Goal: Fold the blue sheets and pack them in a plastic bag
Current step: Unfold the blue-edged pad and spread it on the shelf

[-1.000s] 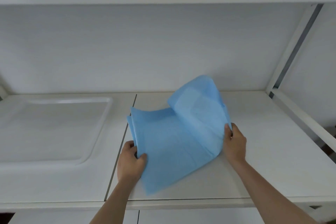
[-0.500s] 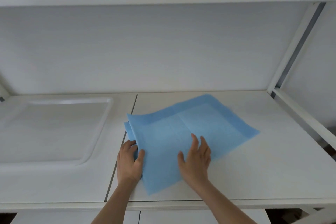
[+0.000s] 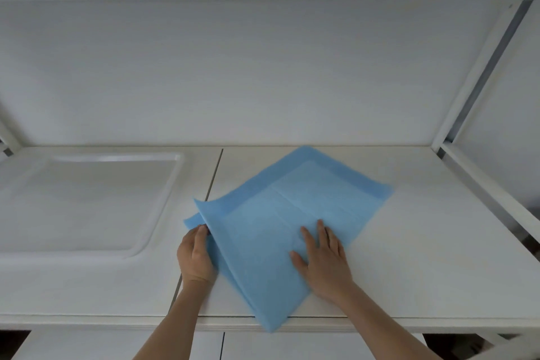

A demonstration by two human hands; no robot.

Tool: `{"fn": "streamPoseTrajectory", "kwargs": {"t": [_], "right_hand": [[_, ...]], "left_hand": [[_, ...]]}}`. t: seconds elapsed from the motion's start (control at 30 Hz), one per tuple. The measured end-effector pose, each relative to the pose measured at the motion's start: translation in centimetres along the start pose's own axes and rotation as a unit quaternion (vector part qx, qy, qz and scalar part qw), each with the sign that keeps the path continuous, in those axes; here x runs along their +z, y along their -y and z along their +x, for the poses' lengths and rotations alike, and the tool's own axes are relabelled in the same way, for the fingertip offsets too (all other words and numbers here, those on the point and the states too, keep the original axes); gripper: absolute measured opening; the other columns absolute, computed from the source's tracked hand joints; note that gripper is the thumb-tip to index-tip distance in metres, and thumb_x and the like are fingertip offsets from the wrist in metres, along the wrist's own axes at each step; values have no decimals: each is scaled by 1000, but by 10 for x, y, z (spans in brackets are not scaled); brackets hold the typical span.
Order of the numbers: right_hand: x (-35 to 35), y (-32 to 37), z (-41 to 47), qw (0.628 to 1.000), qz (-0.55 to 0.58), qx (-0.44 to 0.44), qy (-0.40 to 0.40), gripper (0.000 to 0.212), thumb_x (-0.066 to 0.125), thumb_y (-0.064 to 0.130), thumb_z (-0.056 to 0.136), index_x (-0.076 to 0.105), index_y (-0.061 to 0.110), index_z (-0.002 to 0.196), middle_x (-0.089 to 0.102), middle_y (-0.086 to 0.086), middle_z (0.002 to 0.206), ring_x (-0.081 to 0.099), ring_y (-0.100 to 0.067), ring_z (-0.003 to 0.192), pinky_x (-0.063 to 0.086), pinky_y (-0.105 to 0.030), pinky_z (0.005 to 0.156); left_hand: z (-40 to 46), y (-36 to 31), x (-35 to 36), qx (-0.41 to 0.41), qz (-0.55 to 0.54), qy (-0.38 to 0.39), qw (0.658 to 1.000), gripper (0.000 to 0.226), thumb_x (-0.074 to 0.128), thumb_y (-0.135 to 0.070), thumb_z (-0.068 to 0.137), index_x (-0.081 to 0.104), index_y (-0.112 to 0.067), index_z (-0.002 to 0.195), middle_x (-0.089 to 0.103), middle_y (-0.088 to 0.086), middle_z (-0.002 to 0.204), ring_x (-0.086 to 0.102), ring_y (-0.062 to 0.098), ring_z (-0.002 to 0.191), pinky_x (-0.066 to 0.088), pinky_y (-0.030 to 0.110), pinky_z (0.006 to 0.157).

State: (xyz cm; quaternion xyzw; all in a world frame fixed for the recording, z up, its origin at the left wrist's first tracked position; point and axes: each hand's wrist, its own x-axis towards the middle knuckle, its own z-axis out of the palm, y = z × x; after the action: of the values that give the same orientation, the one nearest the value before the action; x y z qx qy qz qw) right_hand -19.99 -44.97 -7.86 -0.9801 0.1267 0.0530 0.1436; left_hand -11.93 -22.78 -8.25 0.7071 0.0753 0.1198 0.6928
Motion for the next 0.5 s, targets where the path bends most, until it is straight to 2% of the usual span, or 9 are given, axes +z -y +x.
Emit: {"fn": "streamPoseTrajectory", "kwargs": {"t": [0.03, 0.1, 0.17, 0.23, 0.37, 0.47, 0.5], "right_hand": [[-4, -6, 0, 1000, -2, -10, 20, 96, -5, 74, 65, 7, 33, 152, -12, -7, 160, -4, -24, 148, 0, -36, 118], [-10, -17, 1, 998, -5, -31, 46, 75, 19, 71, 85, 10, 36, 151, -11, -3, 161, -4, -21, 148, 1, -35, 118], [-15, -27, 5, 997, -6, -55, 54, 63, 35, 58, 94, 15, 37, 150, -8, 0, 161, -1, -19, 148, 4, -34, 119], [-21, -31, 9, 995, -6, -74, 65, 60, 41, 53, 94, 20, 37, 148, -5, 2, 161, 2, -17, 148, 6, -33, 120], [-33, -38, 18, 992, 13, -91, 91, 58, 54, 39, 93, 29, 36, 145, 4, 6, 161, 7, -13, 147, 9, -35, 120], [-44, -43, 22, 992, 30, -77, 90, 54, 53, 21, 93, 38, 41, 140, 15, 13, 158, 13, -6, 145, 9, -37, 120], [-48, -43, 23, 995, 18, -70, 75, 55, 51, 14, 91, 42, 42, 138, 21, 12, 157, 18, -8, 144, 13, -35, 118]], "left_hand": [[2, 0, -2, -26, -22, -7, 999, 31, 46, -26, 85, 66, -10, 67, 65, 1, 70, 54, 25, 76, 40, 35, 72], [5, 2, -7, -80, -64, -15, 995, 39, 47, -29, 88, 67, -8, 61, 59, -1, 57, 47, 25, 69, 37, 34, 66], [6, -2, -10, -131, -98, -20, 986, 46, 47, -41, 82, 67, -9, 56, 58, 9, 64, 46, 26, 71, 37, 34, 67], [7, -10, -11, -154, -96, -10, 983, 54, 44, -46, 85, 66, -8, 54, 58, 16, 70, 50, 28, 70, 39, 34, 69], [13, -31, -8, -155, 29, 17, 987, 63, 27, -48, 97, 59, -1, 70, 62, 15, 70, 54, 31, 64, 42, 35, 64], [19, -35, -10, -152, 141, 9, 978, 58, 27, -49, 96, 59, -4, 80, 61, 12, 80, 56, 31, 74, 43, 37, 71], [19, -35, -11, -142, 177, 11, 974, 54, 30, -47, 96, 61, -4, 83, 63, 10, 83, 56, 30, 78, 42, 37, 74]]}}
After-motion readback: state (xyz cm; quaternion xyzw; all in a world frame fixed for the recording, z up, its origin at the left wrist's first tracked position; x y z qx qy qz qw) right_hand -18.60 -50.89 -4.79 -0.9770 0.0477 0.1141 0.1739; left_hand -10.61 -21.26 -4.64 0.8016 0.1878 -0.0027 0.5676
